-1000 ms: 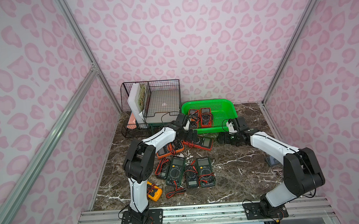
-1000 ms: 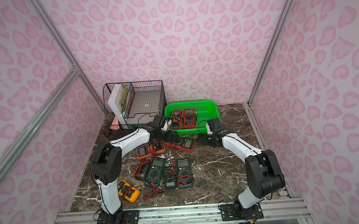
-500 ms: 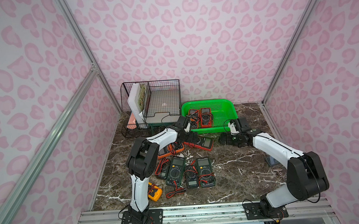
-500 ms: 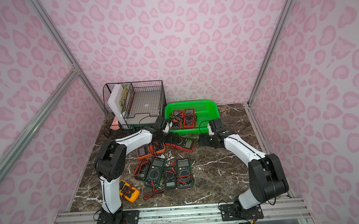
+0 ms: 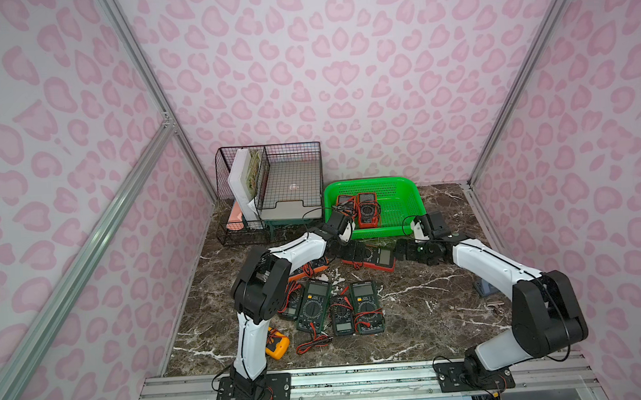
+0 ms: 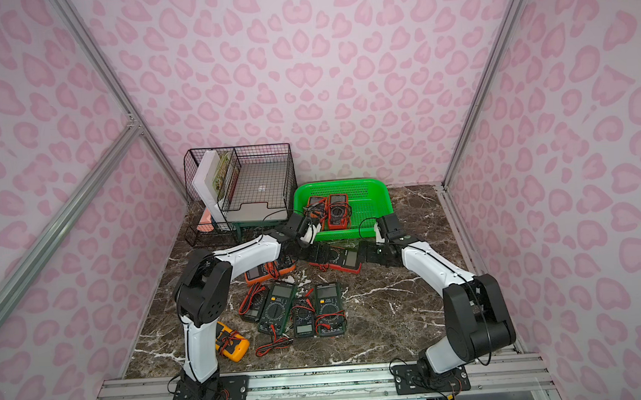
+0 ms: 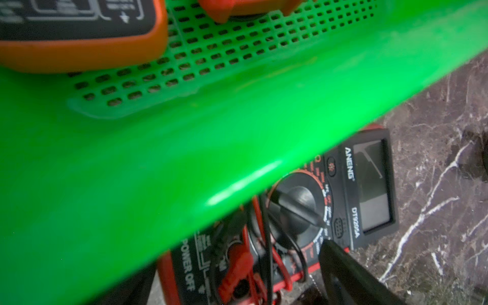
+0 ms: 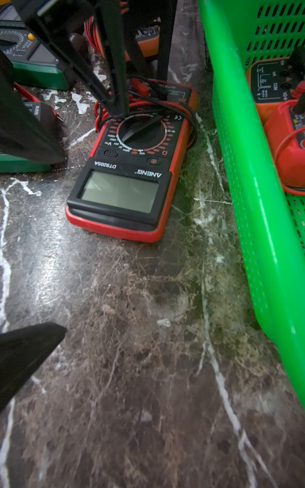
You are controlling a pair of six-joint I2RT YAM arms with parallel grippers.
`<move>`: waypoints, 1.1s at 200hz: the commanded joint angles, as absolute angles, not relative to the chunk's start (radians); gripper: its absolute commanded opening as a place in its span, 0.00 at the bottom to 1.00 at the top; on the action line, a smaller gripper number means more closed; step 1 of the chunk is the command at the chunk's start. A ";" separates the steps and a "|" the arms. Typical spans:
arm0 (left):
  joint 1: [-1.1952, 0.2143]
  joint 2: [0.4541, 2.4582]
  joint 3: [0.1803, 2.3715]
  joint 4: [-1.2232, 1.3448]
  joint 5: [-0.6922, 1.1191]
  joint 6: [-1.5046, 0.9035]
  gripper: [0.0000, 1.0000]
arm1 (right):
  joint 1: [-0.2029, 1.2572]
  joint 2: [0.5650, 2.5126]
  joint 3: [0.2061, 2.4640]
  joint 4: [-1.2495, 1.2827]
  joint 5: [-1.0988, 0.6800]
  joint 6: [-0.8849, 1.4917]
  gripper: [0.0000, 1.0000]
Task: Put the multimeter into the basket
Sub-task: Adjust the multimeter at the center of the board.
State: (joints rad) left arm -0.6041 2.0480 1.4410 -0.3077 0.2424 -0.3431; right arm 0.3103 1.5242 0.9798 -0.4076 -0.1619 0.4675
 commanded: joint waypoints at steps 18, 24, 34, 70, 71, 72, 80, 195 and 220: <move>-0.651 2.052 1.483 -0.295 0.274 -0.390 0.99 | 0.288 1.538 0.973 -0.361 -0.186 0.494 0.99; -0.660 2.053 1.485 -0.295 0.277 -0.395 0.98 | 0.283 1.537 0.971 -0.358 -0.188 0.499 0.99; -0.675 2.054 1.489 -0.293 0.281 -0.402 0.99 | 0.276 1.532 0.964 -0.352 -0.192 0.507 0.99; -0.719 2.049 1.490 -0.294 0.287 -0.414 0.99 | 0.243 1.520 0.934 -0.335 -0.206 0.526 0.99; -0.720 2.049 1.490 -0.293 0.287 -0.414 0.99 | 0.242 1.520 0.933 -0.334 -0.207 0.527 0.99; -0.721 2.049 1.489 -0.294 0.288 -0.414 0.99 | 0.241 1.519 0.932 -0.333 -0.207 0.527 0.99; -0.727 2.049 1.488 -0.297 0.289 -0.416 0.99 | 0.234 1.515 0.923 -0.326 -0.210 0.530 0.99; -0.749 2.083 1.538 -0.355 0.290 -0.420 0.99 | 0.169 1.529 0.916 -0.303 -0.246 0.537 0.99; -0.760 2.091 1.544 -0.360 0.307 -0.419 0.99 | 0.161 1.507 0.907 -0.310 -0.252 0.545 0.99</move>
